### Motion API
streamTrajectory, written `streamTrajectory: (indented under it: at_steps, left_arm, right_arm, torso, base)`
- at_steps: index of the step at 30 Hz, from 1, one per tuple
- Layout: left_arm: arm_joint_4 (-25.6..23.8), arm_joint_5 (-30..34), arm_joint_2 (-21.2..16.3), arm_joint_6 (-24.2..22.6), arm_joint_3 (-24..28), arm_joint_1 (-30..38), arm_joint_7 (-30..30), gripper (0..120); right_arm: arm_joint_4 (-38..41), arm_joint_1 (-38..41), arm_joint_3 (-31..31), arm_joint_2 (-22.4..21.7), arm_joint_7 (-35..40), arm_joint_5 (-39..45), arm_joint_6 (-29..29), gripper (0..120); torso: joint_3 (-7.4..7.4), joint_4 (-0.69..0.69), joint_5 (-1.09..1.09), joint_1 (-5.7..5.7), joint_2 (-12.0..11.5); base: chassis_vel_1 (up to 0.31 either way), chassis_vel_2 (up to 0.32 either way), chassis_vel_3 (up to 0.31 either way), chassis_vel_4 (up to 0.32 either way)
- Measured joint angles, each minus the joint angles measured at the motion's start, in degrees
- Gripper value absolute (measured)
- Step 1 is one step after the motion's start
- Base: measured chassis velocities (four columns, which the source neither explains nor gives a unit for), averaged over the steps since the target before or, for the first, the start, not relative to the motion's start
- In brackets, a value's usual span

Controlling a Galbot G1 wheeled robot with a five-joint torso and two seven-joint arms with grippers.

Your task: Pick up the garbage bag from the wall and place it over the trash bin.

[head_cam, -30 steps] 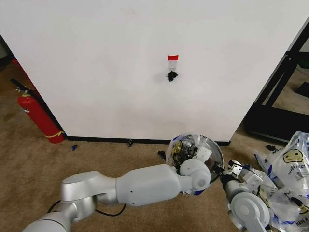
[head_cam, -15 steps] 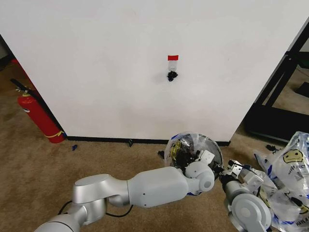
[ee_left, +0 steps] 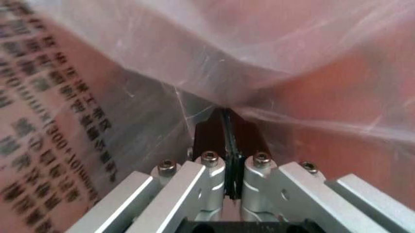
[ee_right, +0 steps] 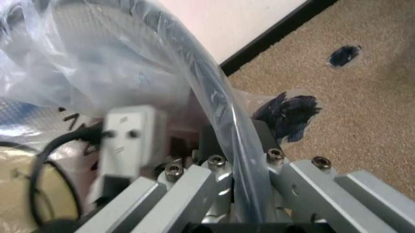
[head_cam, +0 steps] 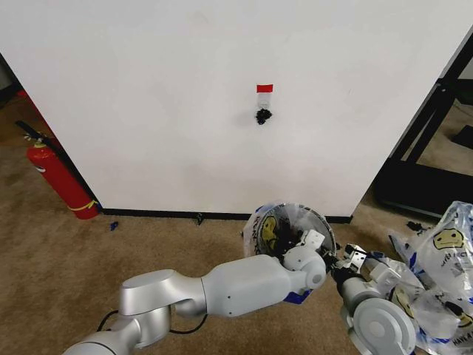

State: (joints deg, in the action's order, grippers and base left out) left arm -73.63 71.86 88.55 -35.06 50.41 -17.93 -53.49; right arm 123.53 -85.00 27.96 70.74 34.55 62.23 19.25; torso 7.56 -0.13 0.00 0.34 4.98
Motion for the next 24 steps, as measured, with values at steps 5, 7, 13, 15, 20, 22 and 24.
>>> streamTrajectory:
  at_steps: [5,7,13,15,20,22,24]
  left_arm:
    - [-6.74,1.91,-4.04,-0.28,0.25,1.28,-1.41,0]
    - [-7.53,2.12,-4.51,-0.31,0.35,1.59,-1.51,0]
    - [-4.51,1.29,-2.71,-0.13,0.24,1.93,-1.06,0]
    - [-3.64,0.77,-2.17,0.01,0.22,1.74,-0.74,0]
    - [0.89,-3.18,-0.73,1.05,0.03,1.32,1.09,0]
    - [1.18,-3.74,-0.99,1.14,0.02,1.37,1.30,0]
    - [1.36,-4.46,-1.83,1.23,-0.02,1.54,1.49,0]
  right_arm:
    - [-1.65,0.51,0.46,-0.03,-0.07,-0.42,-0.05,0]
    - [-1.78,0.56,0.54,-0.01,-0.08,-0.45,-0.10,0]
    - [-1.13,0.60,-0.16,0.42,-0.22,-0.50,-0.16,0]
    - [-0.90,0.55,-0.22,0.44,-0.23,-0.48,-0.16,0]
    - [0.55,-0.30,-0.57,0.11,-1.15,-0.15,0.04,0]
    - [0.71,-0.38,-0.65,0.00,-1.29,-0.01,0.11,0]
    - [0.81,-0.38,-0.79,-0.20,-1.48,0.11,0.25,0]
  torso:
    - [0.00,0.01,-0.01,0.00,0.00]
    - [0.00,0.00,-0.01,0.00,0.00]
    - [0.00,0.00,0.00,0.00,0.00]
    - [0.00,-0.01,-0.01,0.00,0.00]
    - [0.00,-0.01,0.00,0.00,0.00]
    - [0.00,-0.01,-0.01,0.00,0.00]
    - [0.00,-0.01,0.00,0.00,0.00]
  base:
    - [0.000,0.000,0.000,0.000]
    - [0.000,0.000,0.000,0.000]
    - [0.000,0.000,0.000,0.000]
    - [0.000,0.000,0.000,0.000]
    - [0.000,0.000,0.000,0.000]
    - [0.000,0.000,0.000,0.000]
    - [0.000,0.000,0.000,0.000]
